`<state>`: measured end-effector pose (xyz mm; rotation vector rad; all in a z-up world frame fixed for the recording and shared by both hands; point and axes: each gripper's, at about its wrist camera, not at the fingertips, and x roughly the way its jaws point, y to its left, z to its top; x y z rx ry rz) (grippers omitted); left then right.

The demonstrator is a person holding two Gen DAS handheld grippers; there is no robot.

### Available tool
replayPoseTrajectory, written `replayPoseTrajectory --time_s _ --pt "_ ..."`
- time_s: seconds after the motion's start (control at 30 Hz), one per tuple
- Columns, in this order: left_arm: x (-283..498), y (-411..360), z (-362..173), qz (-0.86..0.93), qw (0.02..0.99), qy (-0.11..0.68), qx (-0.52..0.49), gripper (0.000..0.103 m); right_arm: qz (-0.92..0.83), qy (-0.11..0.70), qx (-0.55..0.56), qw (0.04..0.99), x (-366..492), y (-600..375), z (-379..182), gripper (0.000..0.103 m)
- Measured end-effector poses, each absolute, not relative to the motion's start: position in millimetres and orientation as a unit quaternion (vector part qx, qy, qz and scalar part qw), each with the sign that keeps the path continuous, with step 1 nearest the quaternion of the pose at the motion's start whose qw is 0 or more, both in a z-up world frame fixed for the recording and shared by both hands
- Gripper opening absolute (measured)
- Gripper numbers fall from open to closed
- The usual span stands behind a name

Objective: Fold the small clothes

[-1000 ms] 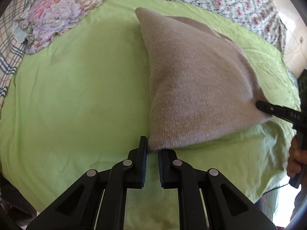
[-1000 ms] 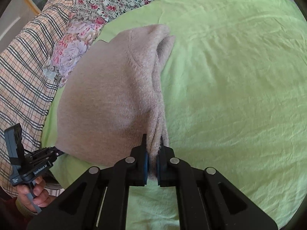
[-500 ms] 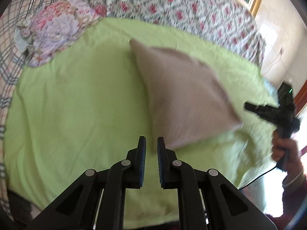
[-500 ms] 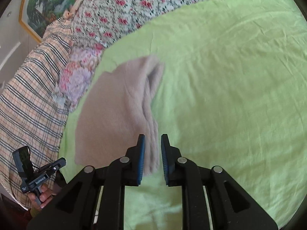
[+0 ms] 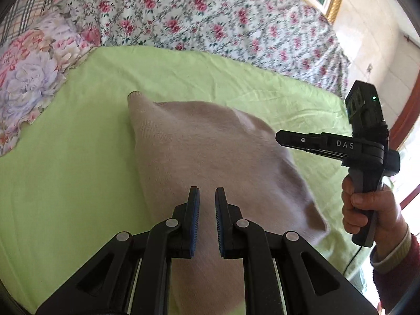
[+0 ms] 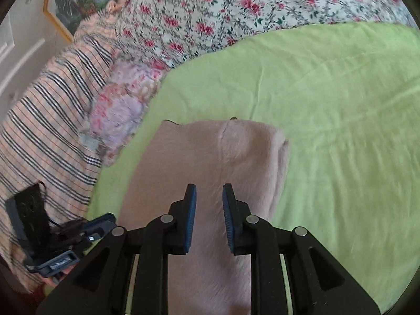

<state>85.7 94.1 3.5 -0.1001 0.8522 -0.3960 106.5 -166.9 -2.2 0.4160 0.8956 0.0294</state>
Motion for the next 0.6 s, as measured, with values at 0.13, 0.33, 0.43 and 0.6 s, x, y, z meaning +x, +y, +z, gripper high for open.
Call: replayPoseTrajectory --time_s 0.13,0.33,0.43,0.6 --pt "113 107 -30 -0.178 0.867 0.456 -0.091 0.01 -0.011 0.477 0.176 0.861 122 -176 -35 0.018" --pt "123 108 -41 -0.171 0.866 0.459 -0.097 0.008 -0.016 0.467 0.166 0.869 123 -187 -49 0.002" --pt "116 108 -37 -0.173 0.867 0.458 -0.093 0.008 -0.012 0.459 0.187 0.869 116 -192 -45 0.001" --pt "78 112 -12 -0.187 0.873 0.439 -0.101 0.008 0.009 0.446 0.16 0.88 83 -160 -16 0.007"
